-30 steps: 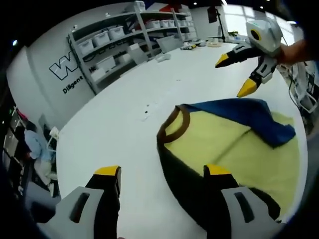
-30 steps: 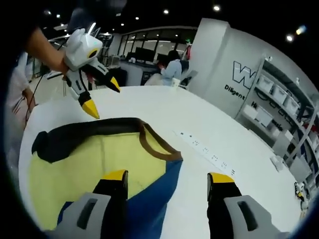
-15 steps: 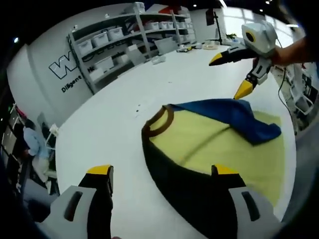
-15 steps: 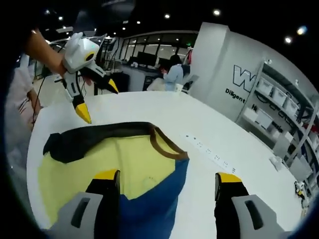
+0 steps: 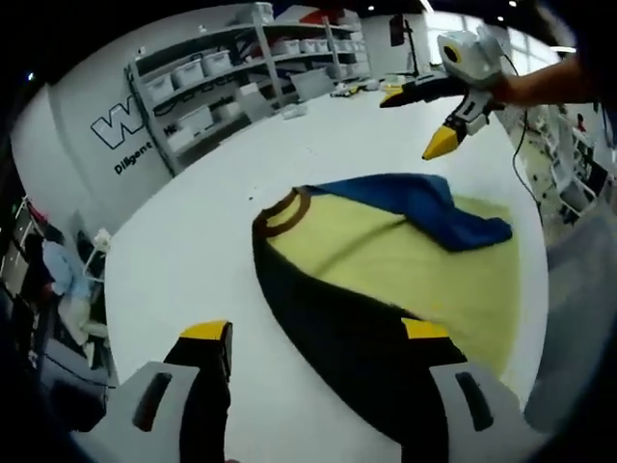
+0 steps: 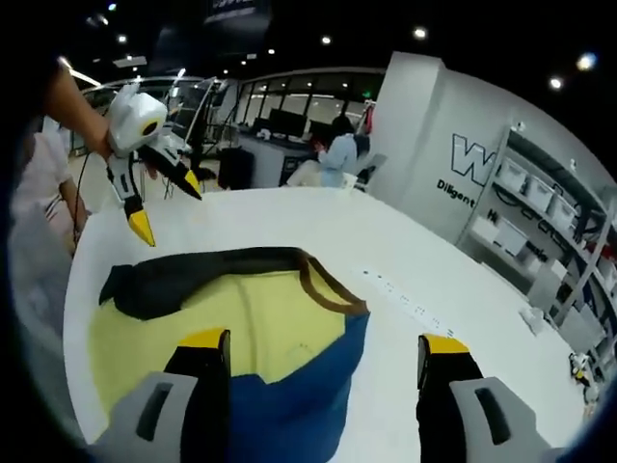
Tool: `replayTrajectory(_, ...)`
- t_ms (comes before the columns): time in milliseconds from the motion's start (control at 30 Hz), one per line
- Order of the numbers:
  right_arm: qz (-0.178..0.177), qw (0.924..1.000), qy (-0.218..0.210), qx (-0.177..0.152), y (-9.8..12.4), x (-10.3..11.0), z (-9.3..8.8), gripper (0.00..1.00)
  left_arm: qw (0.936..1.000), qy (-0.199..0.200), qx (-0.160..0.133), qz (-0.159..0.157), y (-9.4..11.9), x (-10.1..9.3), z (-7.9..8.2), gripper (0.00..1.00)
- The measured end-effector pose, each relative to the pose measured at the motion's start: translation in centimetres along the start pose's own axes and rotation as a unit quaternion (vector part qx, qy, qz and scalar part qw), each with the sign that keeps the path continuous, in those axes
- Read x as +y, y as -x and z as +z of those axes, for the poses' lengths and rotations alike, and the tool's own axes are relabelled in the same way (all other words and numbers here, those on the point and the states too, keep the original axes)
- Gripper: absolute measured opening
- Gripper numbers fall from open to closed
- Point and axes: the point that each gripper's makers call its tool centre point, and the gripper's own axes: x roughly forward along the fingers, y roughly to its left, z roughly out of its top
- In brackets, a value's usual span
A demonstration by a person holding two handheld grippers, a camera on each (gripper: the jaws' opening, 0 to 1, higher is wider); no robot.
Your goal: Fold the garment on the visible template until the final outline fits inside the template.
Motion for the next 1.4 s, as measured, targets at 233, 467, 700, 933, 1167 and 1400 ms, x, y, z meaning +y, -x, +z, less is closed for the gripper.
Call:
replayTrajectory(233,0.004,1.0000,0.000,-0.001,1.0,1.1,-0.9,0.76,0.9989,0.001,0.015,-0.044,0.1,-4.0,-3.7,0.65)
replayTrajectory(467,0.008,1.0000,-0.001,0.006,1.7,1.8,-1.9,0.75,0.9968,0.014,0.038,-0.069,-0.2,-6.1,-6.4,0.52)
replayTrajectory(700,0.007,0.9999,-0.004,0.008,2.4,2.3,-2.4,0.74,0.9943,0.049,0.052,-0.080,-0.3,-7.3,-7.8,0.32)
replayTrajectory(933,0.013,0.9998,-0.006,0.015,3.7,3.2,-3.5,0.73,0.9934,0.060,0.063,-0.075,-0.3,-7.3,-8.5,0.04)
replayTrajectory(1167,0.066,0.9978,-0.005,-0.008,5.1,6.6,-3.5,0.74,0.9914,0.083,0.072,-0.071,0.8,-7.3,-8.3,0.03)
replayTrajectory(1400,0.082,0.9962,-0.024,-0.016,5.3,8.3,-3.9,0.78,0.9941,0.069,0.072,-0.043,3.1,-5.2,-7.2,0.03)
